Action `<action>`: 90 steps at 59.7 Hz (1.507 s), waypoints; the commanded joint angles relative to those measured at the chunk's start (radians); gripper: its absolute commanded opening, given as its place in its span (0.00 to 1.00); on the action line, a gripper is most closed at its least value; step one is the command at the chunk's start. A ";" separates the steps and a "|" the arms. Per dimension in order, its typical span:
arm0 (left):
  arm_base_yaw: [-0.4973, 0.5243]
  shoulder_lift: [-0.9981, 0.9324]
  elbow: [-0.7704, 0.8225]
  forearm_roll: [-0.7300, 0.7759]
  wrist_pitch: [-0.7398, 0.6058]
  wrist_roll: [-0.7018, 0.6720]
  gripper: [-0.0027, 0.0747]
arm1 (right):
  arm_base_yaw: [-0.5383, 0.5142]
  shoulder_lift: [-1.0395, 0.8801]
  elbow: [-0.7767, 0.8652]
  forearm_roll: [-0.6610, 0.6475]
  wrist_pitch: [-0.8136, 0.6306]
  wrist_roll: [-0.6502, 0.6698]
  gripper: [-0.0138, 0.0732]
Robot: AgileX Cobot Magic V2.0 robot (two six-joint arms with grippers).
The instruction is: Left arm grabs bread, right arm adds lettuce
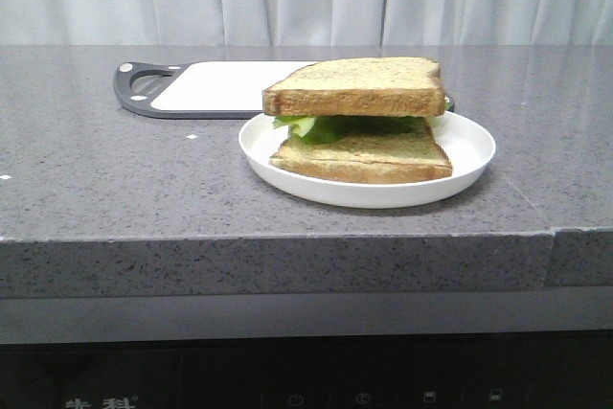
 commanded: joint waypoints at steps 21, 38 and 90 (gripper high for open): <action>0.002 -0.018 0.004 -0.010 -0.088 -0.008 0.01 | -0.027 -0.090 0.302 -0.254 -0.402 0.281 0.09; 0.002 -0.018 0.004 -0.010 -0.088 -0.008 0.01 | -0.051 -0.199 0.345 -0.242 -0.221 0.274 0.09; 0.002 -0.018 0.004 -0.010 -0.088 -0.008 0.01 | -0.114 -0.204 0.345 -0.225 -0.186 0.273 0.09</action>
